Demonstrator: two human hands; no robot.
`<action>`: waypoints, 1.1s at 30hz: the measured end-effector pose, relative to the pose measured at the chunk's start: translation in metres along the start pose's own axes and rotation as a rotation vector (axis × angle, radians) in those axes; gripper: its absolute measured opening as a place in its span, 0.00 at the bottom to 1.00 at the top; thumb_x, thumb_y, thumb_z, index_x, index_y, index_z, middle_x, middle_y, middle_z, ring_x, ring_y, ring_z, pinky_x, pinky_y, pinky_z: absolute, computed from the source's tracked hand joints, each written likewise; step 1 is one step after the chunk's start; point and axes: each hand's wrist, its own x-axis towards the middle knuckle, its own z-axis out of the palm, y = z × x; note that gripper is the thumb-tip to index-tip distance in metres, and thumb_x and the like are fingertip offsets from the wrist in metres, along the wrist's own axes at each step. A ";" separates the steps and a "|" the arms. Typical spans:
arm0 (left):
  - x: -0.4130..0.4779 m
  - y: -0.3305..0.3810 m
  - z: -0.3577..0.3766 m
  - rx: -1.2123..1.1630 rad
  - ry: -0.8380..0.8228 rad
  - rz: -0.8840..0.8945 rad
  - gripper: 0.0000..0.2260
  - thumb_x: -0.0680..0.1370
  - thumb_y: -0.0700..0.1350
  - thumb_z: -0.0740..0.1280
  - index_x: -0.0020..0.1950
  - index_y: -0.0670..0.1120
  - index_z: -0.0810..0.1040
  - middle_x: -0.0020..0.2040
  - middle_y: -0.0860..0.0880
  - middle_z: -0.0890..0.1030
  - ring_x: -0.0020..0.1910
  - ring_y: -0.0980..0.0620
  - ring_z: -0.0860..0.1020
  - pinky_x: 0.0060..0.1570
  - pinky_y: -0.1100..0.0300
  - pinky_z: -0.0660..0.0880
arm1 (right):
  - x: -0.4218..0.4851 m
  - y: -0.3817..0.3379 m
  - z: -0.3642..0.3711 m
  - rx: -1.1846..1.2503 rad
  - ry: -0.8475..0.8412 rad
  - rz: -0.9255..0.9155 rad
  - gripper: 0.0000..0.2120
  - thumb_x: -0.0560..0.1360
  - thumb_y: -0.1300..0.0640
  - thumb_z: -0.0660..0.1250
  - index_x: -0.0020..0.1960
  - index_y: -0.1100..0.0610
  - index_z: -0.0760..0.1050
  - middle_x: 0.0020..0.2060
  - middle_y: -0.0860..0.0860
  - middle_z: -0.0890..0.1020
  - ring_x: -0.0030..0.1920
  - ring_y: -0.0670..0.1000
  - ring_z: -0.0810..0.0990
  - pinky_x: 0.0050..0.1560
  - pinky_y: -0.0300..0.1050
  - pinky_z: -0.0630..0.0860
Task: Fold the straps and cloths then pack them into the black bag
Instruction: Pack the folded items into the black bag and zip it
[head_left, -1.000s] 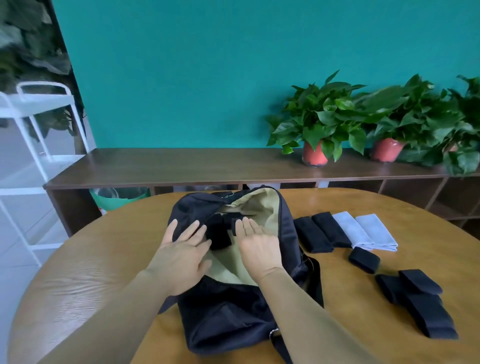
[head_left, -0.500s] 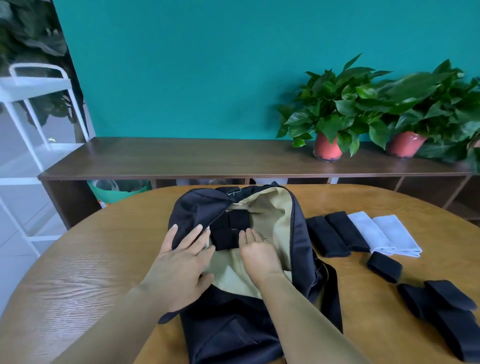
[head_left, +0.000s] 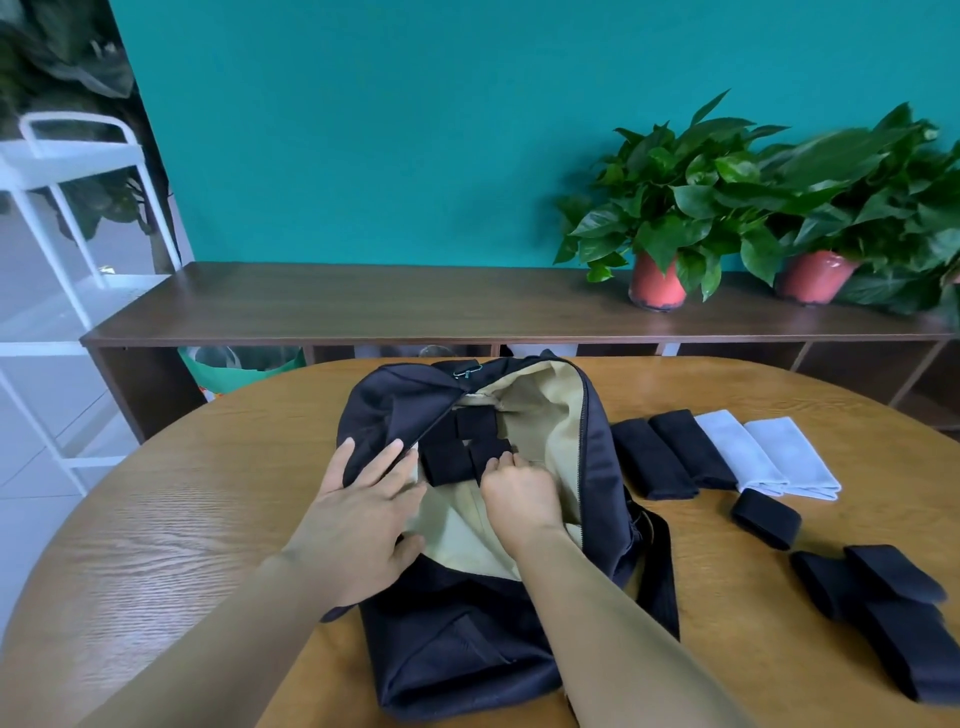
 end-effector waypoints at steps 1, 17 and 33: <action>0.000 0.000 0.001 -0.001 0.001 0.002 0.24 0.70 0.60 0.56 0.56 0.51 0.82 0.66 0.48 0.77 0.68 0.48 0.72 0.68 0.41 0.48 | 0.001 0.000 0.001 0.011 -0.008 -0.008 0.14 0.42 0.61 0.76 0.25 0.58 0.76 0.22 0.53 0.75 0.24 0.51 0.75 0.22 0.36 0.65; 0.000 0.004 -0.019 0.018 -0.030 0.026 0.26 0.73 0.59 0.57 0.67 0.50 0.75 0.74 0.47 0.67 0.76 0.48 0.59 0.69 0.42 0.39 | -0.002 0.004 -0.020 -0.046 -0.113 -0.117 0.09 0.70 0.66 0.65 0.50 0.60 0.77 0.46 0.57 0.81 0.46 0.56 0.80 0.35 0.42 0.64; 0.005 0.012 -0.029 -0.042 -0.190 -0.013 0.27 0.80 0.59 0.53 0.78 0.53 0.55 0.79 0.51 0.44 0.76 0.52 0.36 0.69 0.42 0.28 | 0.007 0.007 -0.016 0.022 -0.093 -0.140 0.14 0.75 0.68 0.57 0.58 0.61 0.74 0.55 0.58 0.78 0.55 0.57 0.76 0.43 0.46 0.69</action>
